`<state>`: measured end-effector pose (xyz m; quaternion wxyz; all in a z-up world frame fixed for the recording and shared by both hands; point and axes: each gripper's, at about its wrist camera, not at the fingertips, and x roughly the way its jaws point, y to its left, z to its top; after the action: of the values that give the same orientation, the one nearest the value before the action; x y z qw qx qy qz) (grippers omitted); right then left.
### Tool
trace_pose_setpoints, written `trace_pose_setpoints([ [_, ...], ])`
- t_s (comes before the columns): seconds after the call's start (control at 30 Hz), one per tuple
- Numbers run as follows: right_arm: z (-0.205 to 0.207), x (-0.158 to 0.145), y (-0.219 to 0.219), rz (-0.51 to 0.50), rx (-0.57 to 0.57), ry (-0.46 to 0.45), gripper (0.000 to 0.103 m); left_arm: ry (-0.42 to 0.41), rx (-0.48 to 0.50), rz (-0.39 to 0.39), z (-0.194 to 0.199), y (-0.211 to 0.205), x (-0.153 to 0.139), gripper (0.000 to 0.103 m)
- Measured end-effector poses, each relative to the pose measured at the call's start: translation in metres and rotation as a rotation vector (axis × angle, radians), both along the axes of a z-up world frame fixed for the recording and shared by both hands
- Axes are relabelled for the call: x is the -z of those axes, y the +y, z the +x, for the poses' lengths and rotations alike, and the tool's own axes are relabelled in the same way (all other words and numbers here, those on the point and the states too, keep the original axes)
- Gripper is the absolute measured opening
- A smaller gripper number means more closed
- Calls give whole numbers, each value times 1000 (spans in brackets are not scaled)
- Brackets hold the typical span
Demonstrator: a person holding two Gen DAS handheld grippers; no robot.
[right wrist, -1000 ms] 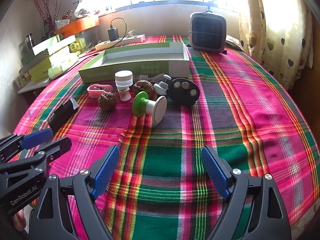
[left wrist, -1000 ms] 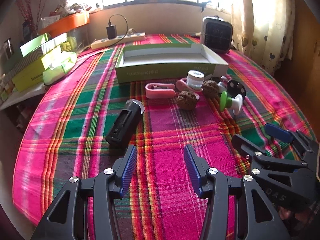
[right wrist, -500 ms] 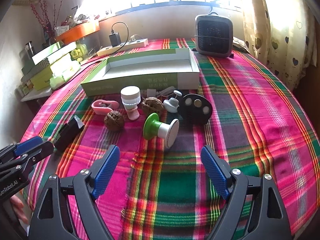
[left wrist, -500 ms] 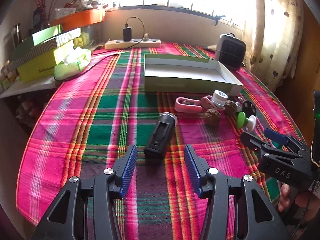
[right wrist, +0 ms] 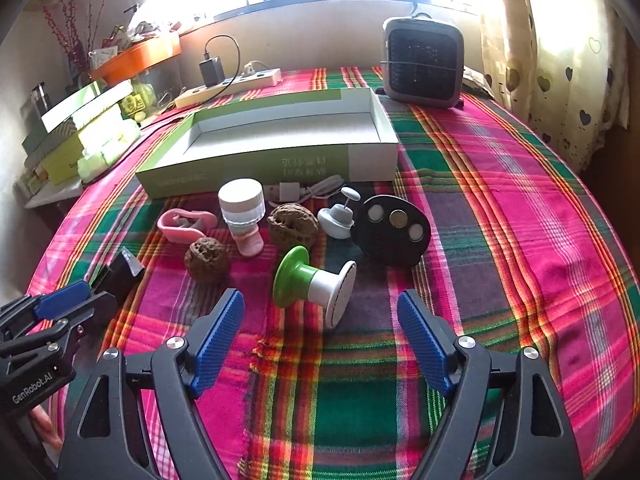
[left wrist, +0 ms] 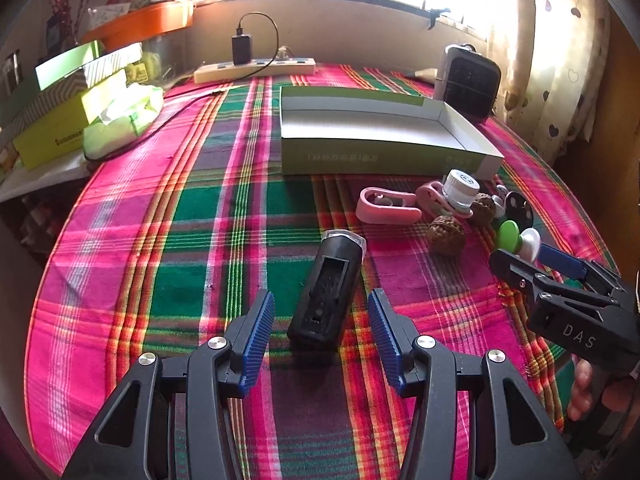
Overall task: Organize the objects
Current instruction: 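Move left tool to the black gadget while right tool approaches the green-white spool, then close left tool on the black gadget while right tool closes on the spool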
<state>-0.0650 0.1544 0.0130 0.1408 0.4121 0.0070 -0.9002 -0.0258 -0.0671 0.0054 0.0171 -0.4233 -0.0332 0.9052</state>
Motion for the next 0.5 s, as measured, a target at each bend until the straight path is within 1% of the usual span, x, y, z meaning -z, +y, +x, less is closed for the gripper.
trace_pose_setpoints([
  [0.1,-3,1,-1,-3,13,-5,76,-20,3,1,-6,-1,4,48],
  [0.23,-8,1,-1,-2,49,-9,75,-19,12,-13,-10,0,4,48],
  [0.43,-8,0,0,3,75,-9,67,-26,22,-36,-13,2,4,48],
  [0.5,-7,0,0,11,85,-4,63,-23,20,-30,-13,2,4,48],
])
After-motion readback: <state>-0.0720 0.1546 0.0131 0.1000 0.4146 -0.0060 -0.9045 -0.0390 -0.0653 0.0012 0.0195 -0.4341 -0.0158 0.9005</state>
